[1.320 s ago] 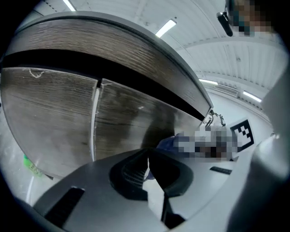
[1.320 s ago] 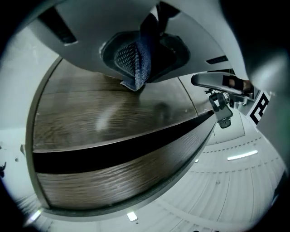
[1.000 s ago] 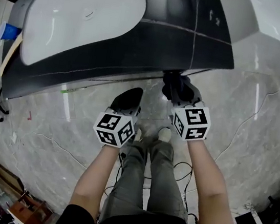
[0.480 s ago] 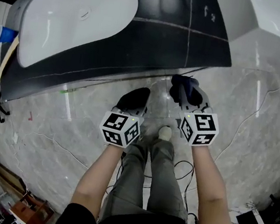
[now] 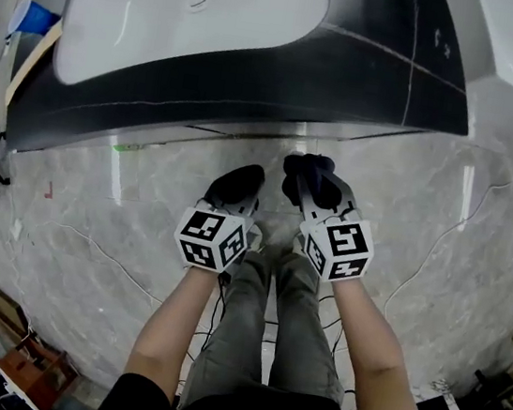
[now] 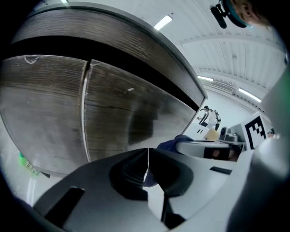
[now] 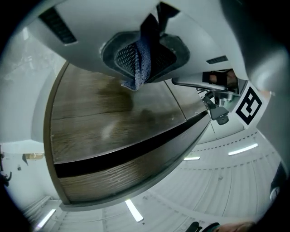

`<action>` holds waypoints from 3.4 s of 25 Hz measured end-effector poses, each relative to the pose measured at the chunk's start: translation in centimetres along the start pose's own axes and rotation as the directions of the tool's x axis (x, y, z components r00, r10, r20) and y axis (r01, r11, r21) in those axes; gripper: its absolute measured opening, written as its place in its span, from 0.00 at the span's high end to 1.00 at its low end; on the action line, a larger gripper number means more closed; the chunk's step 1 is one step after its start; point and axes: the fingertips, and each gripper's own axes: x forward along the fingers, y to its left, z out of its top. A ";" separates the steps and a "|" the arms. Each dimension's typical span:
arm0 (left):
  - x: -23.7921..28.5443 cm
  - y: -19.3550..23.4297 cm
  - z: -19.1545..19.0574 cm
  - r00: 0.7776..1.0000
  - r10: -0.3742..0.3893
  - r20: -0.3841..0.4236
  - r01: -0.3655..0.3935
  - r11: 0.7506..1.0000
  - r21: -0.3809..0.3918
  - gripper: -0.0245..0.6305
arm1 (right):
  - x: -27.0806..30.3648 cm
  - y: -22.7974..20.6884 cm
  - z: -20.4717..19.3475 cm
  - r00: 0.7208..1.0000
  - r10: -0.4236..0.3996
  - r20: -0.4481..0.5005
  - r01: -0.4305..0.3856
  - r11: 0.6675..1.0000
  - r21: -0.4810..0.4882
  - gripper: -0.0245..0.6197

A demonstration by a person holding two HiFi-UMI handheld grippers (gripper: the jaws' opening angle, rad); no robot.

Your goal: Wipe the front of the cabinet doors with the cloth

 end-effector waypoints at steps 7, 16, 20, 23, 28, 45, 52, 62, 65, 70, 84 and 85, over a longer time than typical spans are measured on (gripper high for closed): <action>-4.2 5.4 -1.6 0.997 0.075 0.016 -0.074 0.996 -0.052 0.94 | 4.1 5.8 -1.3 0.995 0.078 -0.058 -0.081 0.995 -0.059 0.88; -7.4 11.3 -3.7 0.988 0.152 0.026 -0.148 0.983 -0.104 0.94 | 9.6 10.5 -3.4 0.981 0.143 -0.132 -0.161 0.978 -0.130 0.88; -7.5 13.1 -4.5 0.986 0.164 0.022 -0.160 0.981 -0.112 0.94 | 12.2 10.9 -4.3 0.976 0.145 -0.163 -0.170 0.973 -0.157 0.88; -7.1 14.4 -4.9 0.984 0.175 0.013 -0.173 0.979 -0.107 0.94 | 13.9 10.7 -4.6 0.975 0.137 -0.176 -0.168 0.971 -0.170 0.88; -5.6 15.0 -5.1 0.984 0.176 0.011 -0.174 0.979 -0.105 0.94 | 15.4 9.5 -5.0 0.974 0.121 -0.190 -0.157 0.970 -0.187 0.88; 1.4 8.0 -4.3 0.996 0.070 -0.050 -0.072 0.997 -0.026 0.94 | 10.4 -0.6 -4.0 0.990 0.001 -0.141 -0.024 0.987 -0.159 0.88; 5.6 3.2 -4.1 0.997 0.013 -0.075 -0.012 1.000 0.008 0.94 | 7.3 -6.4 -4.1 0.990 -0.066 -0.122 0.052 0.992 -0.115 0.88; 9.8 -1.6 -3.9 0.993 -0.048 -0.107 0.052 0.998 0.036 0.94 | 3.8 -13.6 -4.7 0.978 -0.164 -0.129 0.151 0.983 -0.105 0.88; 10.4 -2.5 -3.9 0.992 -0.062 -0.112 0.067 0.997 0.041 0.94 | 3.0 -14.8 -4.9 0.974 -0.185 -0.129 0.174 0.981 -0.092 0.88; 10.7 -3.1 -3.8 0.991 -0.070 -0.115 0.076 0.996 0.043 0.94 | 1.9 -15.7 -4.9 0.970 -0.212 -0.117 0.206 0.977 -0.058 0.88; 5.2 -2.4 -3.1 0.988 -0.084 -0.127 0.091 0.995 0.048 0.94 | -0.2 -8.5 -2.6 0.979 -0.180 -0.098 0.178 0.984 -0.028 0.88; 4.7 -2.3 -2.8 0.989 -0.083 -0.125 0.089 0.995 0.048 0.94 | -0.3 -7.9 -2.3 0.979 -0.178 -0.095 0.176 0.984 -0.027 0.88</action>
